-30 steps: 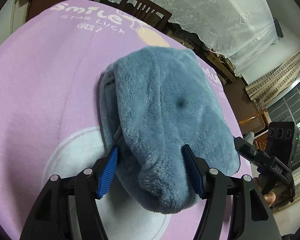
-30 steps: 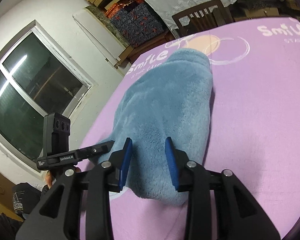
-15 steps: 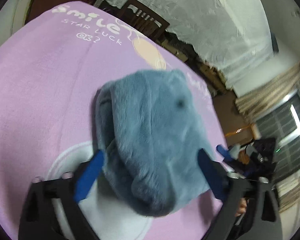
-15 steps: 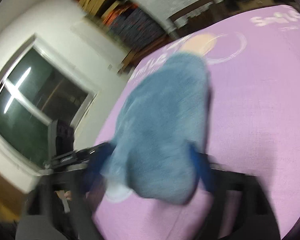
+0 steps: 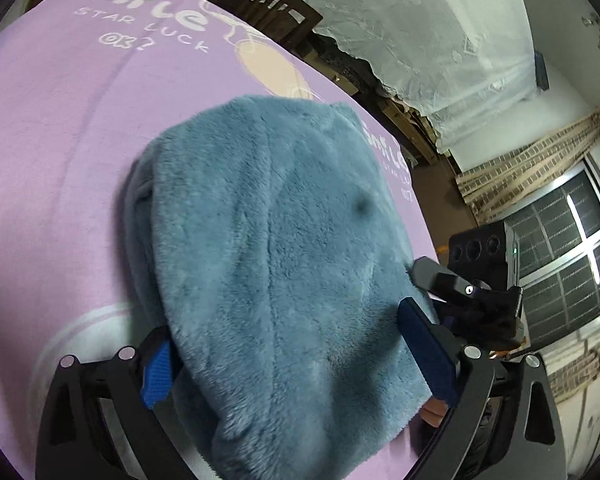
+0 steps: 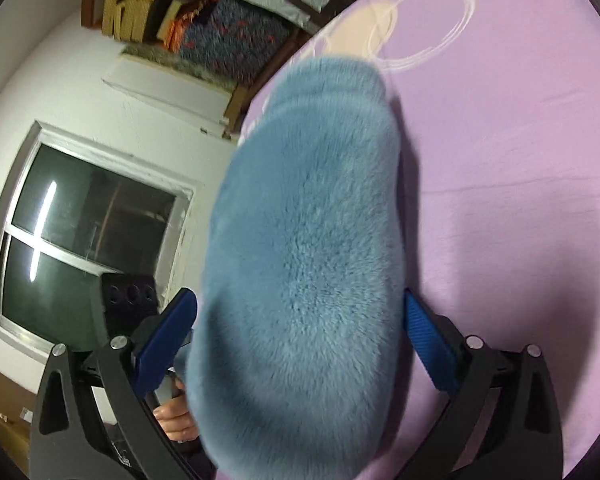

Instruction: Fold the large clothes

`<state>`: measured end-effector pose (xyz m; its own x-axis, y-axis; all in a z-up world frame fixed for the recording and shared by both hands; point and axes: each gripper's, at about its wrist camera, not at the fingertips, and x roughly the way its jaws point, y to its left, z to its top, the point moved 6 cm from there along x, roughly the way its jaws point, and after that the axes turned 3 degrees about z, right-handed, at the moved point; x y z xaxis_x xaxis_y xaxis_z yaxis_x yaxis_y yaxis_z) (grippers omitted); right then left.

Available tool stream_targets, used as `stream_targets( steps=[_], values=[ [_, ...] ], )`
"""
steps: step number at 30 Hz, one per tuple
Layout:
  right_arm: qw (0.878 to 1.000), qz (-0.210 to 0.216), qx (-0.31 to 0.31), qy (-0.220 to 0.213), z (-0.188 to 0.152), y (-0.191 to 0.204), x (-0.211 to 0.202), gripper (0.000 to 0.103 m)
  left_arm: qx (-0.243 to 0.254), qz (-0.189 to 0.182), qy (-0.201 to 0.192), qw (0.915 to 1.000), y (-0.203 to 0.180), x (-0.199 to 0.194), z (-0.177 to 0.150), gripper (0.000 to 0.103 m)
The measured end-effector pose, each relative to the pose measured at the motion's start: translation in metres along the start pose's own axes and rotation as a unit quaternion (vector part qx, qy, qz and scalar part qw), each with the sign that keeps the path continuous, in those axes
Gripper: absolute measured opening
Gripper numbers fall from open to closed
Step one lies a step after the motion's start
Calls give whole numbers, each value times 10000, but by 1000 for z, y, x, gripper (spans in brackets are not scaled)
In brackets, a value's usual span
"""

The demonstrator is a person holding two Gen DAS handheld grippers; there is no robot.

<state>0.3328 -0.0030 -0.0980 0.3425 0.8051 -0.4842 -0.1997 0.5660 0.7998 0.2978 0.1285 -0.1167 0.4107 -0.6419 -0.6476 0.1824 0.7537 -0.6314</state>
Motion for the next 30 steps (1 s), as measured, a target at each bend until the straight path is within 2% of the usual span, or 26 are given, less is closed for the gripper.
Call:
stream_targets(
  steps=[7, 9, 14, 18, 30],
  values=[
    [9955, -500, -785, -153, -10, 7, 17, 97, 363, 297, -239, 9986, -8, 4, -10, 94],
    [9946, -522, -874, -193, -11, 6, 17, 91, 417, 335, -272, 9982, -11, 5, -11, 91],
    [9954, -335, -858, -281, -14, 4, 15, 80, 477, 245, -347, 9980, -15, 2, -12, 83],
    [9956, -189, -858, -329, -15, 10, 11, 74, 533, 158, -404, 9976, -20, -1, -11, 82],
    [9930, 226, -1026, -537, -13, 47, -16, 71, 1089, -50, -809, 9907, -63, -37, -18, 75]
  ],
)
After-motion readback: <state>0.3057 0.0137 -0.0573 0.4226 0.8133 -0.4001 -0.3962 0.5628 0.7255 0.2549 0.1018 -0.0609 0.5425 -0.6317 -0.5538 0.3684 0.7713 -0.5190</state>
